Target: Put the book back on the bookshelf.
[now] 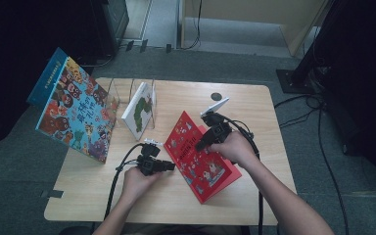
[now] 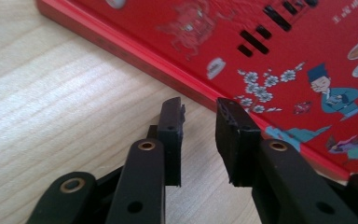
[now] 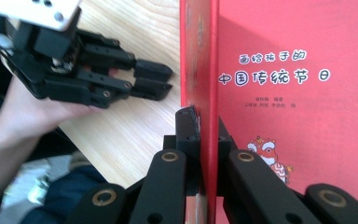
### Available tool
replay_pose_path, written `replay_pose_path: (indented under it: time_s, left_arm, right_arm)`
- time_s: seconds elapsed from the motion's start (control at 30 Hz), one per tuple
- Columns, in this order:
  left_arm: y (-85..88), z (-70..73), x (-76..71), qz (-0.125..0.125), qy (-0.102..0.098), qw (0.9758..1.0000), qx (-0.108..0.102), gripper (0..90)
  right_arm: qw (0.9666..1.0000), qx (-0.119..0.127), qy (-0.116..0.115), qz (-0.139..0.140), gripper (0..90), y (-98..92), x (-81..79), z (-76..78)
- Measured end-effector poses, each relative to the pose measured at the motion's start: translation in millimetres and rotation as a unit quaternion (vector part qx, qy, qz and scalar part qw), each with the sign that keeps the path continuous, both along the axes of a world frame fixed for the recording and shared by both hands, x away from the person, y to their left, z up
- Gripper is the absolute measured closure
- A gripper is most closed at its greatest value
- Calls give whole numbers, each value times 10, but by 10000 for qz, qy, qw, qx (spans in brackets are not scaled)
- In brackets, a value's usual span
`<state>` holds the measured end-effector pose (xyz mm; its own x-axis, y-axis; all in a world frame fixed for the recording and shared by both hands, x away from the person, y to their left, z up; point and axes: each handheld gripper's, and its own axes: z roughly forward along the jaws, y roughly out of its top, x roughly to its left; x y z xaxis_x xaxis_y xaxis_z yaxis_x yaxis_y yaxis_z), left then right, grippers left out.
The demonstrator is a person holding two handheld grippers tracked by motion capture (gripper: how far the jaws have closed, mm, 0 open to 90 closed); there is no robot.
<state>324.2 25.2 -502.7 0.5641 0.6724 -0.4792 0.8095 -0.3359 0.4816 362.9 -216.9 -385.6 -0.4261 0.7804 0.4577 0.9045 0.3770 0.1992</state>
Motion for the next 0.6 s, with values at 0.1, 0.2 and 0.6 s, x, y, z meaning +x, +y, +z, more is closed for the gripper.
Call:
replay_pose_path:
  time_s: [0.1,0.2,0.6]
  left_arm:
    - [13,14,1,42,-32,10000,0,664]
    - [31,27,3,87,-58,9999,-58,608]
    - [38,68,10,81,-46,9997,-220,488]
  right_arm:
    - [9996,-204,-24,184,885,48,-1,48]
    - [9987,-364,-15,370,886,104,-2,88]
    - [9988,-136,-62,470,887,-46,44,306]
